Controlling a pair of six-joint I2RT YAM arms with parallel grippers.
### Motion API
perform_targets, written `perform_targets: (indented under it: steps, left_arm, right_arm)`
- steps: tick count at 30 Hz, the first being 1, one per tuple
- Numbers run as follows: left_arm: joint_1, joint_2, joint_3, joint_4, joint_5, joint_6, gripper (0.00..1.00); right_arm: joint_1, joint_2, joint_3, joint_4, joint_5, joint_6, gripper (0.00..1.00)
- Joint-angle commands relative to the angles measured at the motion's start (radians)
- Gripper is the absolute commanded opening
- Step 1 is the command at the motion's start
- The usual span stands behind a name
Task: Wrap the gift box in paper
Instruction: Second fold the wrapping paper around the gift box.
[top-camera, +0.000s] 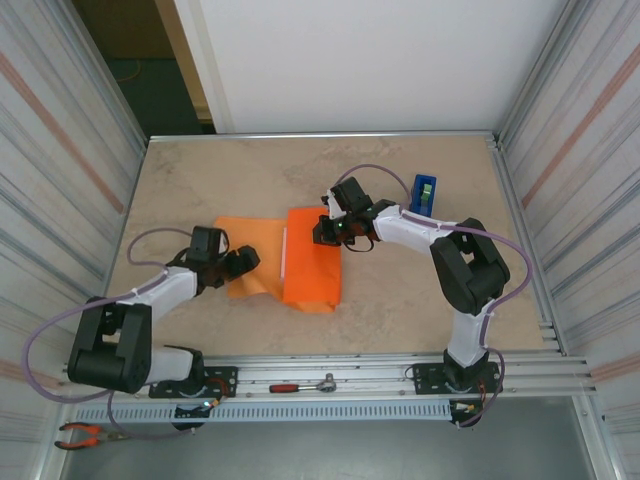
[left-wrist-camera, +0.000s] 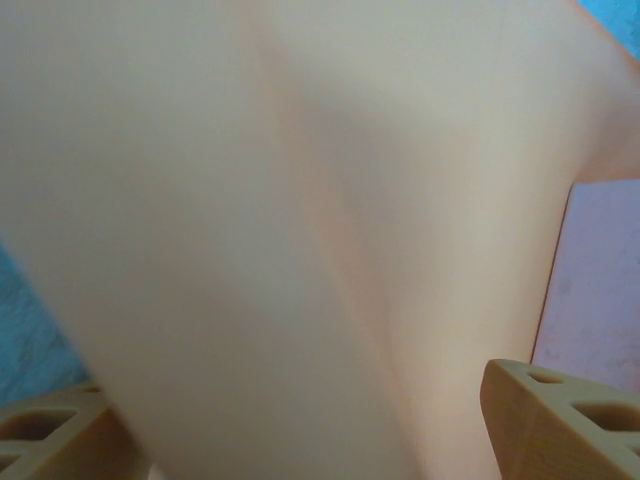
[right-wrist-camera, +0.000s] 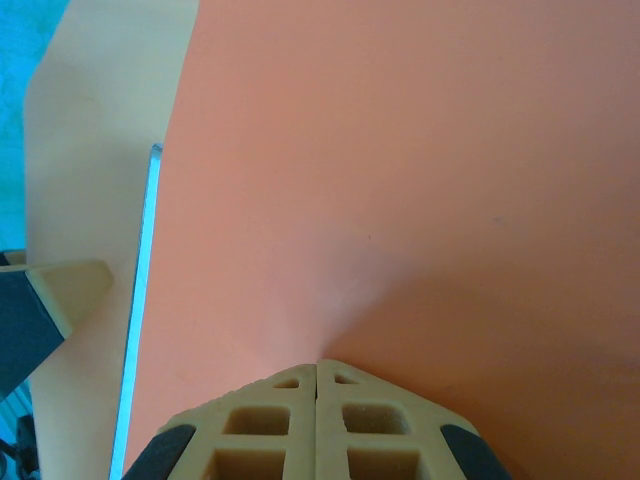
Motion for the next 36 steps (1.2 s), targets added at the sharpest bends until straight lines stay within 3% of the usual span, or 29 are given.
perform_targets:
  steps: [1,9,14,27,36]
  left_arm:
    - [0.016,0.039,0.08,0.07,0.029,0.092,0.83]
    - [0.157,0.071,0.176,0.002,0.171,0.156,0.86]
    - [0.193,0.064,0.181,-0.036,0.233,0.158,0.83]
    - [0.269,-0.037,0.21,-0.228,0.263,0.202,0.62]
    - [0.288,-0.094,0.207,-0.264,0.282,0.224,0.45]
  right_arm:
    - [0.022,0.079,-0.054,-0.102,0.08,-0.02,0.0]
    - [0.023,0.079,-0.056,-0.102,0.082,-0.024,0.0]
    - [0.024,0.086,-0.053,-0.1,0.079,-0.023,0.0]
    - [0.026,0.085,-0.053,-0.093,0.07,-0.021,0.0]
    - [0.03,0.09,-0.053,-0.086,0.069,-0.016,0.0]
